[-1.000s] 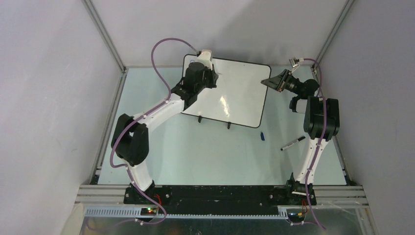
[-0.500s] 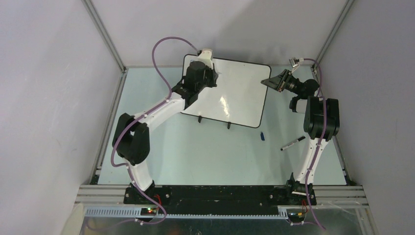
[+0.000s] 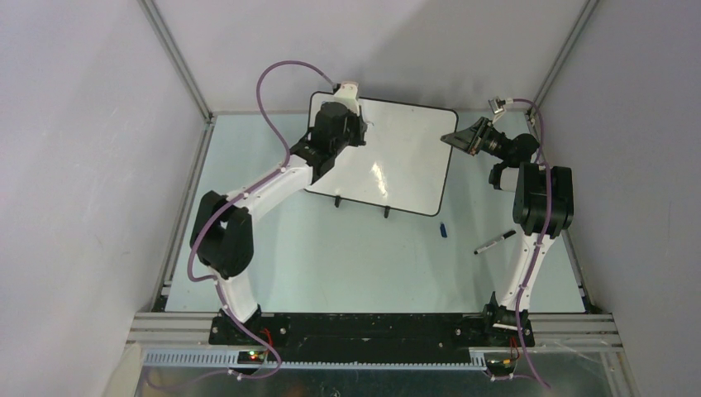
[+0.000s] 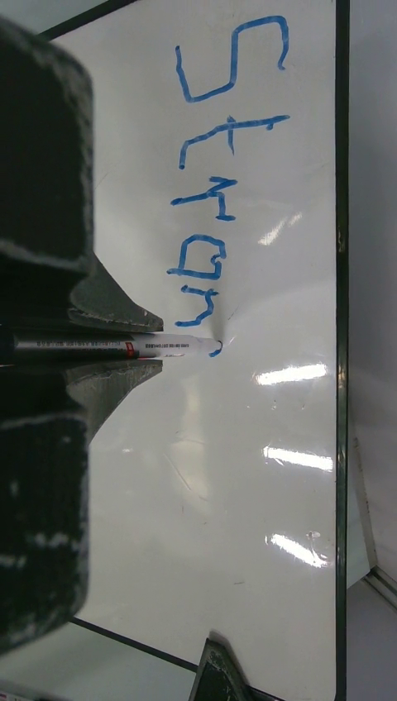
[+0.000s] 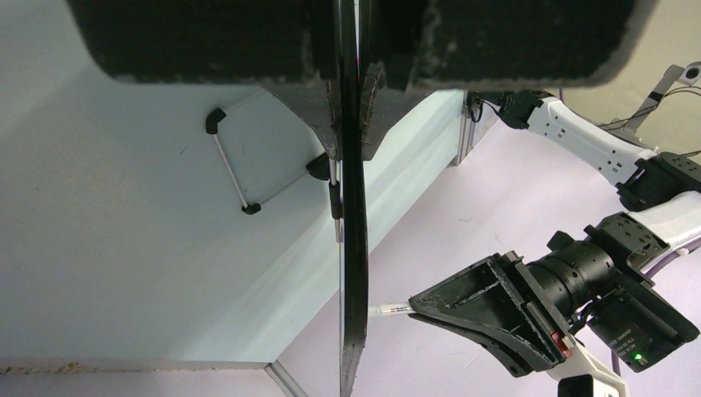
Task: Write a sentence on the whiteboard
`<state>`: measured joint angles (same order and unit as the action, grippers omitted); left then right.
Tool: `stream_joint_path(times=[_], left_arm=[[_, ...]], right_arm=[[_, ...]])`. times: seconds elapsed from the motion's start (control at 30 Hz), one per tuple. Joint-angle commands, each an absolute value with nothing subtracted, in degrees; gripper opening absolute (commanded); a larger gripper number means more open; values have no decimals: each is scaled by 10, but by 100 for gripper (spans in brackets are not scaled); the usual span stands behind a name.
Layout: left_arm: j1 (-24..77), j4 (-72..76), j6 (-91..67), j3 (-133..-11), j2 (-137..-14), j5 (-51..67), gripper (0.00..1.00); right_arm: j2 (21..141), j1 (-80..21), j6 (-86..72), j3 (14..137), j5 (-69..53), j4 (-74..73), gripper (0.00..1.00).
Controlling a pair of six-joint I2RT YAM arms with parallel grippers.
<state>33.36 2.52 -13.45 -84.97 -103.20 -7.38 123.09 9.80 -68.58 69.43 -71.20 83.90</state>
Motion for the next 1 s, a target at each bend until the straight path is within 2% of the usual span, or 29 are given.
stream_joint_path(times=[0.0,0.97], left_arm=[[335,33,-122,-870,-1030,-88,0],[337,53,-133,-799,-989,-72,0]], right_arm=[[1188,102,-705,699,-713,864,0],[1188,102,-705,699,-714,864,0]])
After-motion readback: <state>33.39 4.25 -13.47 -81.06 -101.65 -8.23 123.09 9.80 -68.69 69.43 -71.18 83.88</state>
